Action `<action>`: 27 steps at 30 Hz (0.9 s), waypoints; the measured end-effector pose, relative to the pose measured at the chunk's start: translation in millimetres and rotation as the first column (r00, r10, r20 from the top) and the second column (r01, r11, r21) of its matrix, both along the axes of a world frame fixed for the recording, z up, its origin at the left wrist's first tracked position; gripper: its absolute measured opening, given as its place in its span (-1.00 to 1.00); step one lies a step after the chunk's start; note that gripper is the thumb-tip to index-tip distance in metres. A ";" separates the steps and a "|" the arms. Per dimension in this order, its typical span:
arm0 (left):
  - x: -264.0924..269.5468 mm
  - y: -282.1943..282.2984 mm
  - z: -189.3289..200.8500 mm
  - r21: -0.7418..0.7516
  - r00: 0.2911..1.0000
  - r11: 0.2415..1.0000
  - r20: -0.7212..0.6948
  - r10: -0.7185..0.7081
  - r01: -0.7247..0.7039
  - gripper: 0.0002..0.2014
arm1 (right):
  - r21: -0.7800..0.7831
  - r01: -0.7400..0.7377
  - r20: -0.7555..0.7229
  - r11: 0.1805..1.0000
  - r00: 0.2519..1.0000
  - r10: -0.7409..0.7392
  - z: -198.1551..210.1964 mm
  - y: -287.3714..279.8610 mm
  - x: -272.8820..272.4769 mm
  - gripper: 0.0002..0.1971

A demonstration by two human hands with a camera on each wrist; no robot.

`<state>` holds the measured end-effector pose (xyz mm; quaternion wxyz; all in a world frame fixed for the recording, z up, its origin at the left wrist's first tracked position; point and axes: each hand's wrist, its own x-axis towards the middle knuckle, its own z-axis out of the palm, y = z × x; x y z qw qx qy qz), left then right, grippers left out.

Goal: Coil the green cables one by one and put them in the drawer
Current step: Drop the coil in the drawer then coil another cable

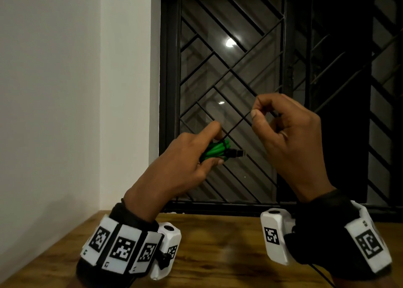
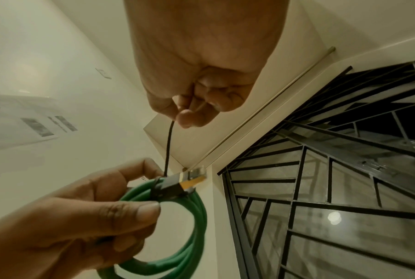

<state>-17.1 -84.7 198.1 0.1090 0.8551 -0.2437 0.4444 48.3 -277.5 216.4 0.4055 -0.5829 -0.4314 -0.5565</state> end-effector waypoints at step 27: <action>-6.3 -15.2 1.2 -0.116 0.966 0.961 -0.037 -0.256 0.250 -0.64 | -0.107 0.008 -0.158 0.994 0.987 -0.024 -11.7 17.7 -3.3 -0.83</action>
